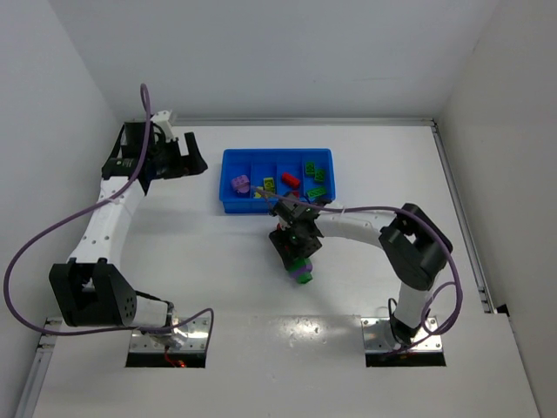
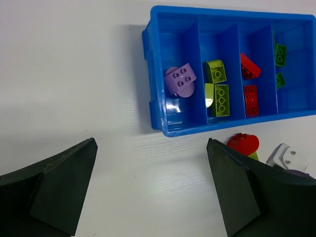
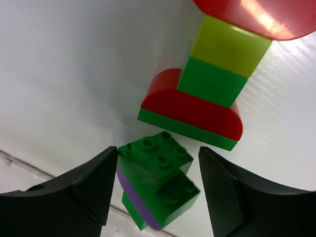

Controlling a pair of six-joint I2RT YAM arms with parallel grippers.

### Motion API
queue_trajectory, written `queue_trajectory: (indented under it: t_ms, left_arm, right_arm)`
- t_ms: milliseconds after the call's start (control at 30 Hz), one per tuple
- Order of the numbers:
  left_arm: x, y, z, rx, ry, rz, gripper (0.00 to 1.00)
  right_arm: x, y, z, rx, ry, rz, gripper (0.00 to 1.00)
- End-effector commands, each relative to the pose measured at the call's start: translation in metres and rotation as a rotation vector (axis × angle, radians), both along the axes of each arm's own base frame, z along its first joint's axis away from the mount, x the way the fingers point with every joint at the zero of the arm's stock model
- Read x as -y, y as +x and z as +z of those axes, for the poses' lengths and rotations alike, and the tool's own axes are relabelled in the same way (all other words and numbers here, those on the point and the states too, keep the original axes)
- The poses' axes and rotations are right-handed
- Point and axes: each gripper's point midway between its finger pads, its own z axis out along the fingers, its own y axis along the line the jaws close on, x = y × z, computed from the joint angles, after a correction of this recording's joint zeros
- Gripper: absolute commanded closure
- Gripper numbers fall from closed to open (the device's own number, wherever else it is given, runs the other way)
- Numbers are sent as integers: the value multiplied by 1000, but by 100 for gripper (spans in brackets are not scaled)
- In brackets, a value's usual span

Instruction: Sort the legos into containers by color

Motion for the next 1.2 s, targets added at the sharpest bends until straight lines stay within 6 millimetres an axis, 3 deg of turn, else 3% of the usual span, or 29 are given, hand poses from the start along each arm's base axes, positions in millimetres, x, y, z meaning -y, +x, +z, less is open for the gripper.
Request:
queue_trajectory:
  t_ms: [0, 133, 233, 267, 333, 367, 433, 533, 700, 733, 800, 833, 867, 900, 933, 1000, 1033, 1067, 1167]
  left_arm:
    - [-3, 1, 3, 29, -4, -10, 0]
    - [-3, 0, -1, 20, -4, -10, 0]
    - [-2, 1, 1, 29, -9, -17, 0]
    - [-2, 1, 1, 29, -9, -17, 0]
    - [-2, 1, 1, 29, -9, -17, 0]
    - [-5, 1, 4, 38, -8, -8, 0]
    - [-2, -1, 1, 29, -20, -23, 0]
    - [5, -4, 11, 86, -24, -76, 0]
    - [24, -33, 46, 284, -23, -200, 0]
    - [34, -42, 50, 311, -25, -244, 0]
    - [51, -66, 59, 399, 1, -358, 0]
    - [61, -76, 62, 430, -7, -413, 0]
    - [69, -85, 61, 453, -4, -454, 0]
    - [81, -95, 51, 467, 29, -527, 0]
    - [88, -105, 53, 503, 51, -568, 0]
    - [105, -114, 42, 552, 141, -695, 2]
    - [110, -118, 45, 594, 181, -739, 3]
    - [114, -120, 39, 609, 220, -777, 3]
    - [133, -127, 28, 701, 378, -929, 3]
  right_arm:
    - [3, -12, -9, -48, -11, 28, 32]
    - [5, -15, -11, -63, -9, 31, 37]
    - [5, -21, -12, -84, -2, 36, 58]
    - [5, -21, -12, -84, -2, 36, 74]
    - [5, -21, -12, -84, -2, 36, 96]
    - [5, -21, -12, -84, -2, 36, 100]
    - [2, -19, -5, -80, 9, 61, 100]
    - [-8, -2, 22, -22, 49, 96, 100]
    - [-21, 56, 106, 131, 209, 58, 100]
    - [-32, 70, 133, 151, 290, 41, 100]
    - [-24, 97, 163, 173, 367, -41, 100]
    - [-32, 106, 191, 169, 458, -72, 100]
    - [-22, 121, 197, 158, 491, -132, 100]
    - [-21, 126, 207, 144, 536, -162, 100]
    - [-20, 134, 221, 110, 623, -207, 100]
    - [-18, 141, 233, 73, 699, -252, 100]
    - [-21, 135, 240, -8, 766, -280, 100]
    - [-16, 143, 243, -33, 799, -317, 100]
    - [-22, 139, 246, -175, 916, -369, 100]
